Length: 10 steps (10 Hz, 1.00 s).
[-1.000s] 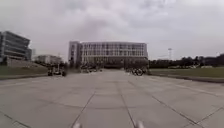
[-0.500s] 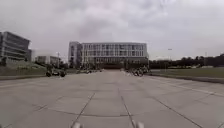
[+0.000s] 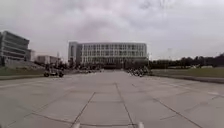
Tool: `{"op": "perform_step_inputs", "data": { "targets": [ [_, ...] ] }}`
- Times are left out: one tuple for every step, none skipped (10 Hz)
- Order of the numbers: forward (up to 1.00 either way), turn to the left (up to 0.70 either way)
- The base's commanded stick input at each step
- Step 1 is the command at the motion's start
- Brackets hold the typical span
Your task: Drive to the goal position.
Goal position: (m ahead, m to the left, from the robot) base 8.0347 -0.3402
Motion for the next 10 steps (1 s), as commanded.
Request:
{"op": "perform_step_inputs", "data": {
  "targets": [
    [0.50,0.00],
    [0.50,0.00],
    [0.50,0.00],
    [0.50,0.00],
    [0.50,0.00],
    [0.50,0.00],
    [0.50,0.00],
    [0.50,0.00],
    [0.50,0.00],
    [0.50,0.00]
  ]
}}
